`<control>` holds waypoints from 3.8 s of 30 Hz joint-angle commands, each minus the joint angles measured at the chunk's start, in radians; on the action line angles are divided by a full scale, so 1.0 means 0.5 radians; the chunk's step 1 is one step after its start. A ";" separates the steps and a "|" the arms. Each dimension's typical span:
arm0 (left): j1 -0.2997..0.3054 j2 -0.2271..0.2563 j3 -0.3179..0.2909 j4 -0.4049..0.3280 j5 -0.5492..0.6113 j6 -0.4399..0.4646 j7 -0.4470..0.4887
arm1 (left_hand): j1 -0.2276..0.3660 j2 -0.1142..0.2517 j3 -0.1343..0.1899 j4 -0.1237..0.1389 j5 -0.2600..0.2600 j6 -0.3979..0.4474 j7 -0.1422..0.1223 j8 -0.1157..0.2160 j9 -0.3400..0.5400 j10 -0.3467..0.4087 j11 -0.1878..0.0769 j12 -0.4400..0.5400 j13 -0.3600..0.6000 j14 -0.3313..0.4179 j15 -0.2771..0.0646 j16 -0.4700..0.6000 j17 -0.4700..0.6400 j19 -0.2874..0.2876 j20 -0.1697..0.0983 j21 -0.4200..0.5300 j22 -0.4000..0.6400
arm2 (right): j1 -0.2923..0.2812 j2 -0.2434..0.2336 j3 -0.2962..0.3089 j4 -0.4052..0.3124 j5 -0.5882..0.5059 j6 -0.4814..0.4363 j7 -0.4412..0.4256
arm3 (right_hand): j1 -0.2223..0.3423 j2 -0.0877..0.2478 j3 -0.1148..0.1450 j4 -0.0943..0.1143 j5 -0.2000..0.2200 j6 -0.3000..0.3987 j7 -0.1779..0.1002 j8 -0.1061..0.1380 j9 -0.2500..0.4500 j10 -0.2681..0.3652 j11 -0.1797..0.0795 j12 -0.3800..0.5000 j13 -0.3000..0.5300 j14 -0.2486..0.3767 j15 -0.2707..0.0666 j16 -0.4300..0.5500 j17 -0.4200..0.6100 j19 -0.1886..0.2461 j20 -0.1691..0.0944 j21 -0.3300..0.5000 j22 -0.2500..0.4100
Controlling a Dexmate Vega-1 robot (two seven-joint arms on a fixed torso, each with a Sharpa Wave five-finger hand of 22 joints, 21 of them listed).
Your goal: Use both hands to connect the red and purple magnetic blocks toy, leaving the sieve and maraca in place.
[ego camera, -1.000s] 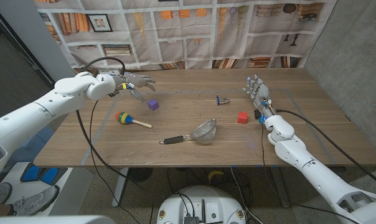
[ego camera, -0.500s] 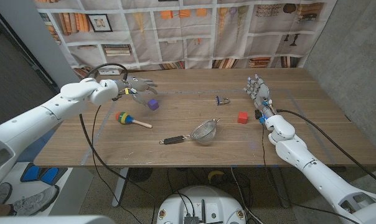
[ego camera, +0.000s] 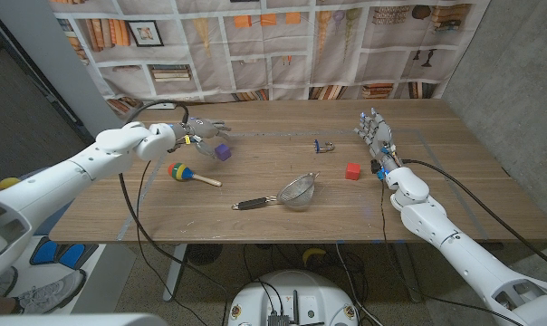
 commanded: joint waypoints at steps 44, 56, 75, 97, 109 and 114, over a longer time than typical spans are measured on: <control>-0.021 -0.077 0.138 0.144 0.029 0.103 0.395 | 0.330 0.100 -0.188 0.009 0.010 1.029 0.143 0.319 0.030 0.497 -0.084 0.035 0.002 0.450 -0.239 0.017 0.005 0.369 -0.101 0.046 0.018 | -0.002 0.002 0.000 -0.007 0.005 -0.020 -0.019 | 0.011 0.045 -0.016 0.000 -0.003 0.009 -0.003 0.011 0.008 -0.006 -0.001 0.012 0.003 -0.015 -0.013 0.020 -0.010 0.041 -0.005 -0.036 0.012; 0.090 0.002 0.042 -0.060 -0.007 0.217 0.360 | 0.364 0.123 -0.224 0.012 0.013 1.204 0.184 0.360 0.032 0.575 -0.085 0.036 0.003 0.528 -0.258 0.024 0.006 0.425 -0.109 0.050 0.021 | -0.001 -0.022 0.007 -0.018 0.015 -0.034 0.006 | 0.016 0.052 -0.014 -0.003 -0.002 0.009 -0.005 0.011 0.007 -0.005 -0.004 0.013 0.003 -0.015 -0.014 0.021 -0.014 0.044 -0.007 -0.043 0.012; 0.297 0.100 -0.163 -0.373 -0.096 0.403 0.310 | 0.380 0.148 -0.240 0.017 0.018 1.247 0.184 0.359 0.033 0.632 -0.087 0.039 0.003 0.538 -0.255 0.016 0.007 0.449 -0.108 0.051 0.023 | -0.010 -0.143 0.004 -0.126 -0.015 -0.118 0.057 | 0.022 0.058 -0.015 -0.008 -0.001 0.009 -0.010 0.011 0.007 -0.006 -0.007 0.014 0.002 -0.018 -0.016 0.022 -0.021 0.049 -0.008 -0.058 0.013; 0.472 0.091 -0.312 -0.576 -0.222 0.637 0.338 | 0.377 0.168 -0.257 0.025 0.019 1.255 0.176 0.347 0.034 0.633 -0.089 0.027 0.003 0.532 -0.241 0.008 0.007 0.460 -0.101 0.050 0.025 | -0.075 -0.423 -0.023 -0.395 -0.304 -0.275 -0.037 | 0.068 0.055 -0.003 -0.049 -0.001 0.042 -0.048 0.020 0.007 0.031 -0.011 0.028 0.001 0.008 -0.039 0.027 -0.048 0.070 -0.019 -0.077 0.012; 0.571 0.044 -0.365 -0.658 -0.289 0.804 0.415 | 0.374 0.176 -0.266 0.028 0.019 1.268 0.174 0.345 0.034 0.641 -0.088 0.026 0.003 0.535 -0.242 0.007 0.008 0.464 -0.099 0.049 0.025 | -0.221 -0.635 0.012 -0.752 -0.574 -0.556 -0.279 | 0.116 0.030 0.005 -0.105 -0.008 0.066 -0.080 0.023 0.008 0.053 -0.021 0.032 -0.001 0.016 -0.060 0.020 -0.078 0.003 -0.036 -0.122 0.012; 0.603 0.015 -0.378 -0.683 -0.333 0.850 0.457 | 0.373 0.179 -0.271 0.028 0.020 1.270 0.175 0.341 0.034 0.647 -0.088 0.025 0.003 0.534 -0.238 0.006 0.007 0.466 -0.098 0.048 0.025 | -0.277 -0.713 0.040 -0.864 -0.630 -0.645 -0.315 | 0.127 0.023 0.004 -0.120 -0.012 0.065 -0.089 0.021 0.008 0.055 -0.026 0.031 -0.001 0.017 -0.059 0.019 -0.087 -0.023 -0.040 -0.133 0.012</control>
